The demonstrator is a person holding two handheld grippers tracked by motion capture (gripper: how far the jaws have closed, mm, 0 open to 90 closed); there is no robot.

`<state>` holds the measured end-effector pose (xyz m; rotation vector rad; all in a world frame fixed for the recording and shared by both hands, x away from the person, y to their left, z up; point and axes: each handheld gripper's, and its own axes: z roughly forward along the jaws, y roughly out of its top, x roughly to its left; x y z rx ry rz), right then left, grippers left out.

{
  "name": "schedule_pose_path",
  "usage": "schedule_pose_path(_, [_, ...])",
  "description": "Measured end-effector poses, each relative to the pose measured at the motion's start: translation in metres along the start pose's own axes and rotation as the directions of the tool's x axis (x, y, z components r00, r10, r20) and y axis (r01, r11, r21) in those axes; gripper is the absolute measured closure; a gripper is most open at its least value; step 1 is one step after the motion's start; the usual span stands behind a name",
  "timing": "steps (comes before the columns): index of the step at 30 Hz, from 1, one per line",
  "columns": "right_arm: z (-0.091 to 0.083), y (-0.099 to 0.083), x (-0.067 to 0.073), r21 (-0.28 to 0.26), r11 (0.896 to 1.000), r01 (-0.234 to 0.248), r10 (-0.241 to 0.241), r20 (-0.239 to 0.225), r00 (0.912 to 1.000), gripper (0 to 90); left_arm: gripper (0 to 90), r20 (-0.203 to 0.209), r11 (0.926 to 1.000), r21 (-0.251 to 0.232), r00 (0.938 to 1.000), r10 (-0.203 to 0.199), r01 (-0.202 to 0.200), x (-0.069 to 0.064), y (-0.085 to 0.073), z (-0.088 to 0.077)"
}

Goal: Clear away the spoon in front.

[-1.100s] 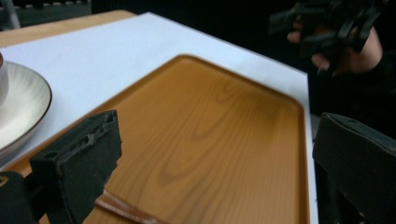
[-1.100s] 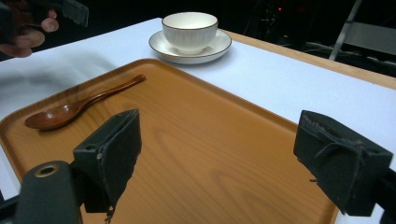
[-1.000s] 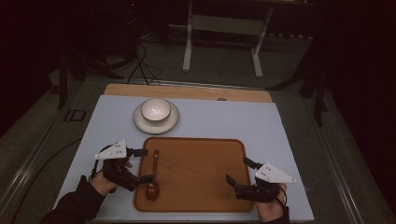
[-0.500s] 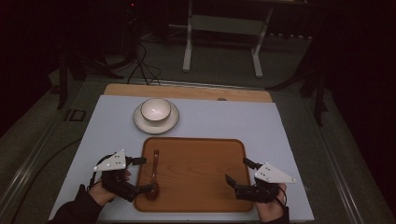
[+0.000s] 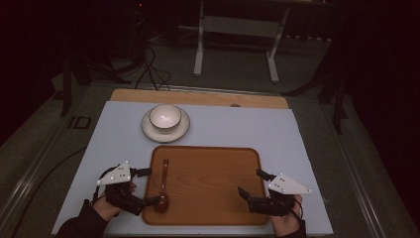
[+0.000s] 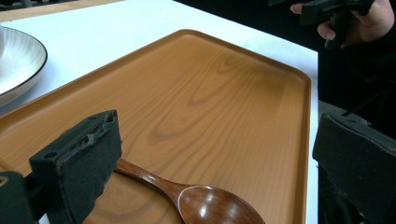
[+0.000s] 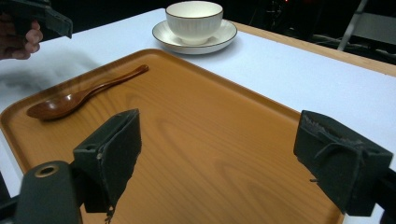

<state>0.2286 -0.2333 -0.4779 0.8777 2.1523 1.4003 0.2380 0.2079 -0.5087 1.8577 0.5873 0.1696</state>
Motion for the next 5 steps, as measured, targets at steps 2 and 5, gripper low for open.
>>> schedule_pose_path(2, [-0.0005, 0.0001, 0.0002, 0.000, 1.000, 0.001, -0.001, 0.001, 1.0000, 14.9, 1.1, -0.003, 1.0000, 0.001, 1.0000, 0.002, -0.002, -0.0006, -0.0001, 0.0007])
schedule_pose_path(5, [-0.0008, 0.0001, 0.0000, 0.000, 1.000, 0.002, -0.002, 0.002, 1.0000, 14.8, 1.1, -0.005, 0.9999, 0.009, 1.0000, 0.008, -0.008, -0.0009, -0.0010, 0.0017])
